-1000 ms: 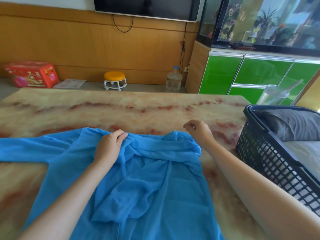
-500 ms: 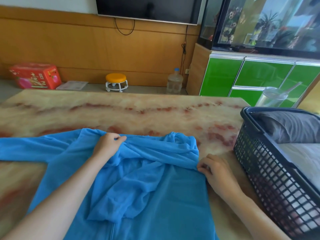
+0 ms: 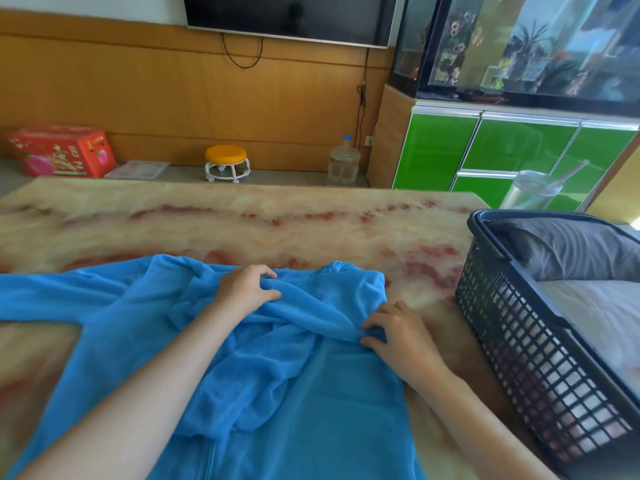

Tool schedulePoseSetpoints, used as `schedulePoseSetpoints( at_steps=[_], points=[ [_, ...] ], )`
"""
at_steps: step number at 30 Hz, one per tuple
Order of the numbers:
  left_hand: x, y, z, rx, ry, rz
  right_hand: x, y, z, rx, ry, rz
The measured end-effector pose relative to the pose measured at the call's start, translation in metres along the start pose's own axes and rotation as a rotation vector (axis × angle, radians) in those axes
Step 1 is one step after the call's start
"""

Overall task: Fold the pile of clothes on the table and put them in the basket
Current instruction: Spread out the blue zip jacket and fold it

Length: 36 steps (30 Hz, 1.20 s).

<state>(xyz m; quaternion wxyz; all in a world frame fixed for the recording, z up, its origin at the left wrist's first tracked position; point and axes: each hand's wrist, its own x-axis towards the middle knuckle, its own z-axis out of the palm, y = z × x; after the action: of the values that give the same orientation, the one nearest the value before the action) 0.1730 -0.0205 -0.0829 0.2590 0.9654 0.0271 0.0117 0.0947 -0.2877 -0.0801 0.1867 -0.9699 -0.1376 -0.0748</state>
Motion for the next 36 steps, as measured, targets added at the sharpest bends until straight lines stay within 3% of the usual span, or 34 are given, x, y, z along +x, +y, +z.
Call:
schedulePoseSetpoints(
  at_steps=[5, 10, 13, 15, 17, 18, 25, 31, 34, 36],
  points=[
    [0.002, -0.007, 0.0, -0.198, 0.171, 0.064, -0.005, 0.004, 0.003, -0.084, 0.095, 0.065],
    [-0.015, -0.04, -0.022, -0.299, 0.286, 0.018, -0.005, -0.021, 0.004, 0.108, 0.14, -0.047],
    [-0.037, -0.067, -0.047, -0.318, 0.173, 0.085, 0.014, -0.056, 0.012, 0.191, 0.135, -0.124],
    [-0.053, -0.082, -0.063, -0.328, -0.043, 0.099, 0.028, -0.078, 0.02, 0.204, 0.064, -0.144],
    [-0.066, -0.094, -0.072, -0.195, -0.223, 0.113, 0.037, -0.096, 0.032, 0.18, 0.005, -0.163],
    [-0.069, -0.1, -0.073, -0.106, -0.235, 0.144, 0.04, -0.103, 0.038, 0.16, -0.009, -0.162],
    [-0.055, -0.11, -0.065, -0.129, 0.155, 0.193, 0.048, -0.116, 0.059, 0.132, 0.009, -0.05],
    [-0.036, -0.114, -0.091, -0.412, 0.421, -0.054, 0.053, -0.113, 0.054, 0.308, 0.019, -0.124],
    [-0.024, -0.127, -0.097, -0.567, 0.327, -0.239, 0.05, -0.115, 0.055, 0.344, -0.119, -0.161],
    [-0.022, -0.134, -0.098, -0.542, 0.232, -0.345, 0.047, -0.114, 0.057, 0.334, -0.248, -0.196]
  ],
)
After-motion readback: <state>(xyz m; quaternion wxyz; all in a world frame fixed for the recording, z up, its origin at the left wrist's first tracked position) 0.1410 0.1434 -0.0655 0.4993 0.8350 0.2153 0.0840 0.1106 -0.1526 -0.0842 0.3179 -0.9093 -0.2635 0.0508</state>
